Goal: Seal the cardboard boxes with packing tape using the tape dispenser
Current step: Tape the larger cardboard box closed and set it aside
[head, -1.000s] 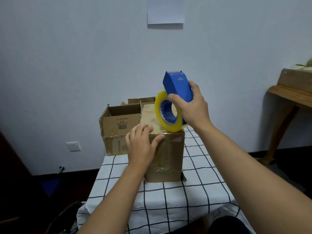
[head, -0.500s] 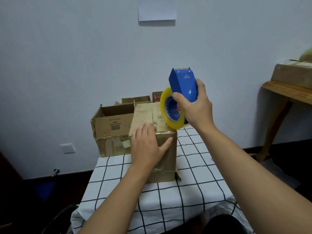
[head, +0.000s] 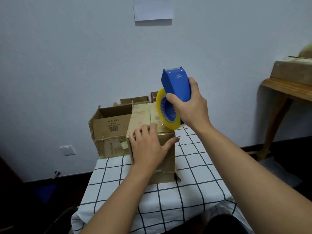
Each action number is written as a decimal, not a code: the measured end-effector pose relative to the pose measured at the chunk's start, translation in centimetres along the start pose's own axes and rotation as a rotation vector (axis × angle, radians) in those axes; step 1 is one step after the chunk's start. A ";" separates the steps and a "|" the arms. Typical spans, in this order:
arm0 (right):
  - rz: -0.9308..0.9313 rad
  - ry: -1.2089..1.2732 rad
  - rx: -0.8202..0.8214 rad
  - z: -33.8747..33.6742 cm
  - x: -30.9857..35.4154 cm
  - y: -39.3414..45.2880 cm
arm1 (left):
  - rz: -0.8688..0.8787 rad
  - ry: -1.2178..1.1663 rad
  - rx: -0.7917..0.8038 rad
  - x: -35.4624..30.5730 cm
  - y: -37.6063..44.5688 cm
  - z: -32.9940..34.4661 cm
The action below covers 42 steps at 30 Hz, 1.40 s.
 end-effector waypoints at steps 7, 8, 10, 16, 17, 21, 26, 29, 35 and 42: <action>-0.005 -0.036 0.013 0.3 0.3 0.2 | 0.125 -0.103 -0.106 -1.5 -1.3 -0.9; -0.001 -0.037 0.016 0.4 0.3 0.2 | 0.196 -0.125 -0.150 -2.1 -2.0 -1.0; -0.003 -0.040 0.017 0.3 0.3 0.3 | 0.301 -0.141 -0.218 -2.7 -3.0 -1.1; 0.004 -0.041 0.020 0.3 0.3 0.2 | 0.421 -0.056 -0.202 -2.6 -3.4 -1.0; 0.001 -0.046 0.019 0.3 0.4 0.1 | 0.428 -0.058 -0.165 -2.6 -3.4 -0.9; 0.004 -0.061 0.016 0.3 0.5 0.1 | 0.397 -0.127 -0.035 -2.4 -3.4 -0.9; 0.046 -0.044 0.002 0.2 0.0 0.2 | 0.237 -0.105 -0.034 1.1 -3.1 -2.1; 0.041 -0.039 0.003 0.4 0.0 0.2 | 0.166 -0.187 0.003 2.1 -1.9 -2.6; 0.034 -0.050 -0.002 0.5 0.2 0.1 | 0.186 -0.079 0.096 3.6 -2.6 -1.6; -0.001 -0.030 -0.053 -0.2 0.9 -0.6 | 0.236 0.030 0.173 2.0 -1.8 -0.6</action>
Point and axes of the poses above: each hand's wrist, its own y-axis towards the middle knuckle, its own z-axis out of the palm, x = y × z, the point moved 9 cm from there along y, towards the middle knuckle, and after that the axes turned 6 degrees about -z, right-handed, at the moved point
